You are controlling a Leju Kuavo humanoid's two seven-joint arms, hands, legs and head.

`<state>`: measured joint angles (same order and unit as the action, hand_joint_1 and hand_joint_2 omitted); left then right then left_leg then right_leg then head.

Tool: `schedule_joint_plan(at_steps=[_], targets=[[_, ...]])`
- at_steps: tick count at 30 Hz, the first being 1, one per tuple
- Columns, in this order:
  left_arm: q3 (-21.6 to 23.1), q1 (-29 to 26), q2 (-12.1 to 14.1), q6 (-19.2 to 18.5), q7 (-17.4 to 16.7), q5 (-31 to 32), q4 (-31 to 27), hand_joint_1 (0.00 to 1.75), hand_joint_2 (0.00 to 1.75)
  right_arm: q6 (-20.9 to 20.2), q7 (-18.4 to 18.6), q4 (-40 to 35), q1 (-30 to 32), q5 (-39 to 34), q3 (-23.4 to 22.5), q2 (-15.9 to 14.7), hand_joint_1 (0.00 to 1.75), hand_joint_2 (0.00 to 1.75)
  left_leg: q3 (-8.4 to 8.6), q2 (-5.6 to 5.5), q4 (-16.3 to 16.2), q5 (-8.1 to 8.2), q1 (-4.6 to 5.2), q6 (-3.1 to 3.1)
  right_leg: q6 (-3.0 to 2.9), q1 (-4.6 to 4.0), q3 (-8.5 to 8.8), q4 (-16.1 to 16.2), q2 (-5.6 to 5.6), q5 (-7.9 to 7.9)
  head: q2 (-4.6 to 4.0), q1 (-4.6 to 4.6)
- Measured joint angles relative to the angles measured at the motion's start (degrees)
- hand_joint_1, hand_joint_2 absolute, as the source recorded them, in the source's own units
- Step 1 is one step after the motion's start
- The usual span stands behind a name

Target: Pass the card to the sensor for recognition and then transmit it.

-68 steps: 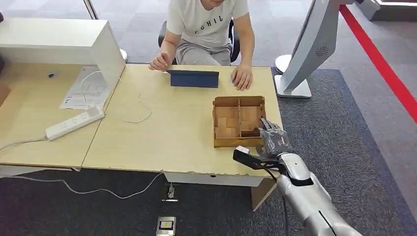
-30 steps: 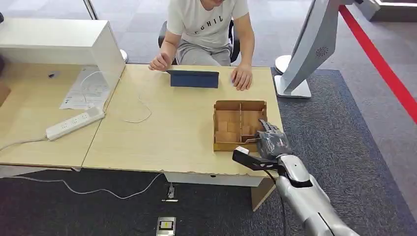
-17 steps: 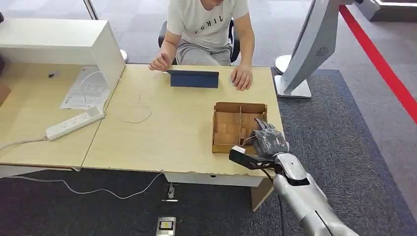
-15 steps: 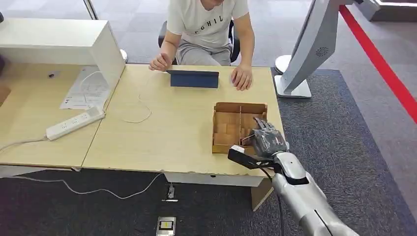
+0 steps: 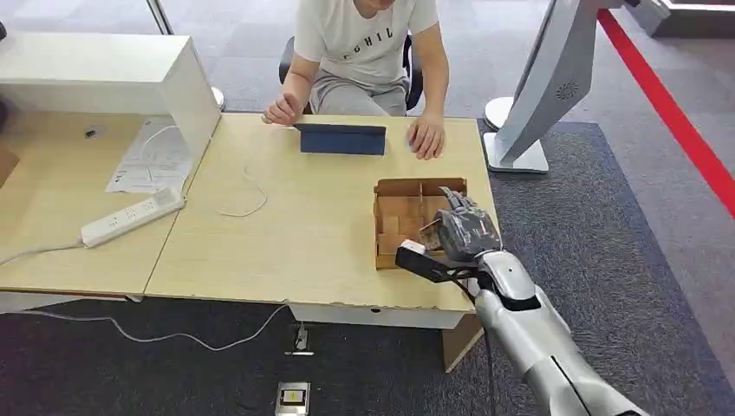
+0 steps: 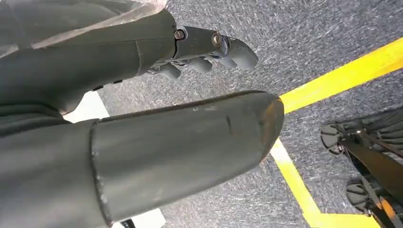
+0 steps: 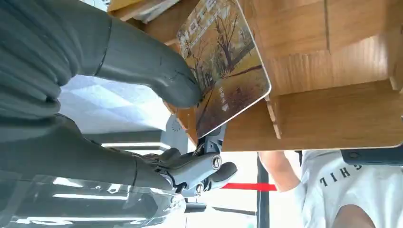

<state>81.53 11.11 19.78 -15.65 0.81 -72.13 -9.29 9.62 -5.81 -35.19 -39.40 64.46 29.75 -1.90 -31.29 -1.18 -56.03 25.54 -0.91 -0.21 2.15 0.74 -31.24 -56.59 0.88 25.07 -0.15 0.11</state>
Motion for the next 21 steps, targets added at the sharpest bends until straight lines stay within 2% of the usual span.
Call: schedule_joint_plan(at_steps=[21], targets=[[-0.1,0.0,-0.9,0.7,-3.2,-1.6,0.0,0.00,0.00,-3.3,1.1,-4.6,-0.2,1.0,1.1,1.6,1.75,1.75,0.00,0.00,0.0,0.00,0.00,0.00,0.00,0.00,-0.01,0.0,0.00,0.00,0.00,0.00]])
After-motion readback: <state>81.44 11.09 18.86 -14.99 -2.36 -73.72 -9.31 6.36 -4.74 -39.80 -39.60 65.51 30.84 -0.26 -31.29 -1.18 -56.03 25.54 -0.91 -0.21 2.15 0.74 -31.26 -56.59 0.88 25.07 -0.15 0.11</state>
